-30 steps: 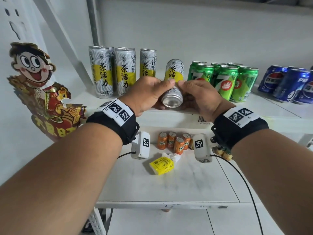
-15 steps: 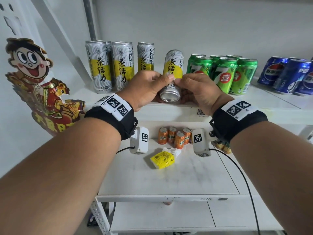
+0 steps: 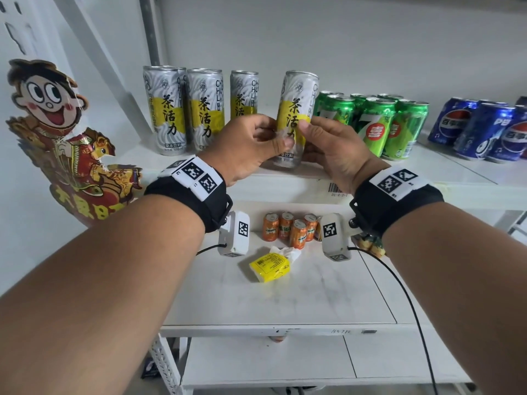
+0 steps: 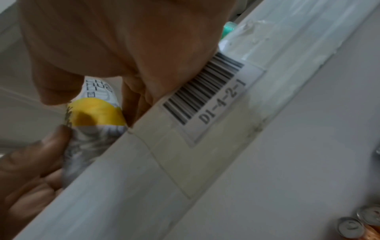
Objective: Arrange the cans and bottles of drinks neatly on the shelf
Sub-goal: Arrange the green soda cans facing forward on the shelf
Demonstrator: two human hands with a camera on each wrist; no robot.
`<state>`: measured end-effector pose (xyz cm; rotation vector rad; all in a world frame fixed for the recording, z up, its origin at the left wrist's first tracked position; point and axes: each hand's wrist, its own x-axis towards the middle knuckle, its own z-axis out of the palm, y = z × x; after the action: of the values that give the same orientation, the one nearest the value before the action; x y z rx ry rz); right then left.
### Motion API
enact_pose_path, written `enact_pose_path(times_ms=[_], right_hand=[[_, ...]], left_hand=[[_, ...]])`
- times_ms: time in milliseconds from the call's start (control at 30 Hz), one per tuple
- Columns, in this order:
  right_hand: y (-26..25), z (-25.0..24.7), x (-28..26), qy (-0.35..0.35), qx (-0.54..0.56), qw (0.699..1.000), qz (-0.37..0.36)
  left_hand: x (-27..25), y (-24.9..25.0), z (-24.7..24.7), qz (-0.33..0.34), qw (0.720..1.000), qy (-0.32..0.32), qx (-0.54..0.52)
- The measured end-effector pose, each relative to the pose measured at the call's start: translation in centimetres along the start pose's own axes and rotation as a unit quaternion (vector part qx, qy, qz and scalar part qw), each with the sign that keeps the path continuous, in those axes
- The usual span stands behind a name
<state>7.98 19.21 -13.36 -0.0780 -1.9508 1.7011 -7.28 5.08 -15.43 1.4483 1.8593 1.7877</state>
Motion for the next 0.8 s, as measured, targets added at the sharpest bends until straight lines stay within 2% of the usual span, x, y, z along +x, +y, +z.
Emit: enact_pose_path(times_ms=[133, 467, 800], right_hand=[[0.29, 0.0, 0.09, 0.011, -0.001, 1.0, -0.01], [0.59, -0.07, 0.13, 0.021, -0.001, 0.999, -0.038], [0.16, -0.12, 0.04, -0.032, -0.027, 0.998, -0.04]], left_hand=[[-0.18, 0.2, -0.05, 0.011, 0.999, 0.008, 0.045], [-0.1, 0.3, 0.41, 0.017, 0.997, 0.036, 0.062], [0.1, 0.25, 0.81, 0.042, 0.993, 0.044, 0.104]])
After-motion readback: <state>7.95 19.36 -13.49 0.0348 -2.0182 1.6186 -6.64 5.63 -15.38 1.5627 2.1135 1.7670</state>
